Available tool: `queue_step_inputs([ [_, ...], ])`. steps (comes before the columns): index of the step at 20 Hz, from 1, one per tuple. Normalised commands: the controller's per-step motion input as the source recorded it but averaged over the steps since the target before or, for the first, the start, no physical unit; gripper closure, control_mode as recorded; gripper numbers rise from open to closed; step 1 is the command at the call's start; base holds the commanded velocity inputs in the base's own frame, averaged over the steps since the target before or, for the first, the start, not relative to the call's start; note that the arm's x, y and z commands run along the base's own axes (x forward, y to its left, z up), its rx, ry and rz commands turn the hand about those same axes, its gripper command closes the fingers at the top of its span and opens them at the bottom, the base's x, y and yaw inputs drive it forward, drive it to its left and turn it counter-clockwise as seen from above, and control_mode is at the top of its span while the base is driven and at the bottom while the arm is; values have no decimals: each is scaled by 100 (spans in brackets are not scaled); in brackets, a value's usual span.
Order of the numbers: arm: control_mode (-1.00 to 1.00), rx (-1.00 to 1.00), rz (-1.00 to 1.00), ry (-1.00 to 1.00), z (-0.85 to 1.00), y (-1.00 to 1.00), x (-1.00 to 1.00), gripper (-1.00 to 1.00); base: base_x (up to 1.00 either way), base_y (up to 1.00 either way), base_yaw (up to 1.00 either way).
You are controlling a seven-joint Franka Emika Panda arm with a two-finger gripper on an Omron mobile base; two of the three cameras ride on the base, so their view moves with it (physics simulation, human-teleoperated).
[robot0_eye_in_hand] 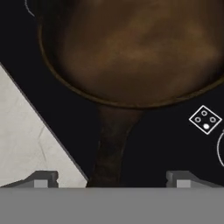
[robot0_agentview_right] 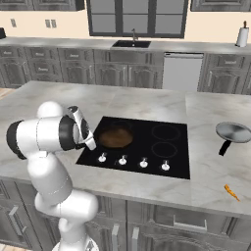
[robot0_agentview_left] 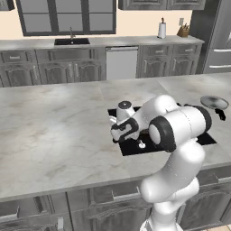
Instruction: Place both pans onto different burners. Then place the bell pepper and the shrimp on different pans.
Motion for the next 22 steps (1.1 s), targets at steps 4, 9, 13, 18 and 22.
queue_step_inputs([
  [4,-100,-1,1,0,31,0,55,-100,0,0,0],
  [9,-100,-2,8,-3,75,0,1,-100,0,0,0],
  [13,-100,-9,38,-13,83,-3,-27,-100,0,0,0],
  [18,-100,-6,61,-14,58,-23,-26,-100,0,0,0],
  [22,-100,-11,57,-7,37,-34,-28,-100,0,0,0],
])
